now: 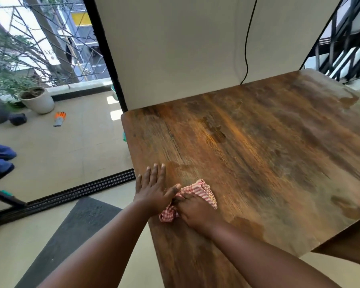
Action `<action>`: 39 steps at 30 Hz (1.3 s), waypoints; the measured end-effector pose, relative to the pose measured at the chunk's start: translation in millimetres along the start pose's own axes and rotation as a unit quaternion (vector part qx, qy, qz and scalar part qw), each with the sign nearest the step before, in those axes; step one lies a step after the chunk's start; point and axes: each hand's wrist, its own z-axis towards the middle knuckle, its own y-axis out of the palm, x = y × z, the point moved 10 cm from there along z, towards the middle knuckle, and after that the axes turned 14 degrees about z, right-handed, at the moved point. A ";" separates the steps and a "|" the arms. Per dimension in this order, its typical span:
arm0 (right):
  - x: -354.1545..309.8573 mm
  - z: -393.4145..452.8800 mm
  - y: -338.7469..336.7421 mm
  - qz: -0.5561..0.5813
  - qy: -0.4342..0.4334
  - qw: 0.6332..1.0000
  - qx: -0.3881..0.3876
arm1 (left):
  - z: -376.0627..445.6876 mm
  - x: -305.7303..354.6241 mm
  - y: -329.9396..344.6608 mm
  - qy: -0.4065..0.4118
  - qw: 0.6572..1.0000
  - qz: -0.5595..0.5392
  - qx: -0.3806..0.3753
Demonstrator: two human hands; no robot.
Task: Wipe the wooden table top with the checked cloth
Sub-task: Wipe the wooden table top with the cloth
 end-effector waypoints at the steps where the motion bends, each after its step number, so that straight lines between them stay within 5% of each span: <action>1: 0.0 -1.7 -0.8 -0.002 0.000 1.000 0.002 | -5.5 2.4 1.3 0.007 1.000 0.011 0.002; 8: -23.5 -35.2 -16.7 -0.028 -0.030 0.996 0.080 | -51.8 9.1 7.9 0.026 0.997 0.063 0.034; 26: -66.3 -215.2 -71.8 -0.005 0.119 0.989 0.083 | -229.6 92.3 15.8 0.044 0.988 0.124 0.075; 39: 9.6 -429.4 -106.0 -0.051 0.117 0.991 0.041 | -285.9 324.4 23.2 0.069 0.975 0.160 0.141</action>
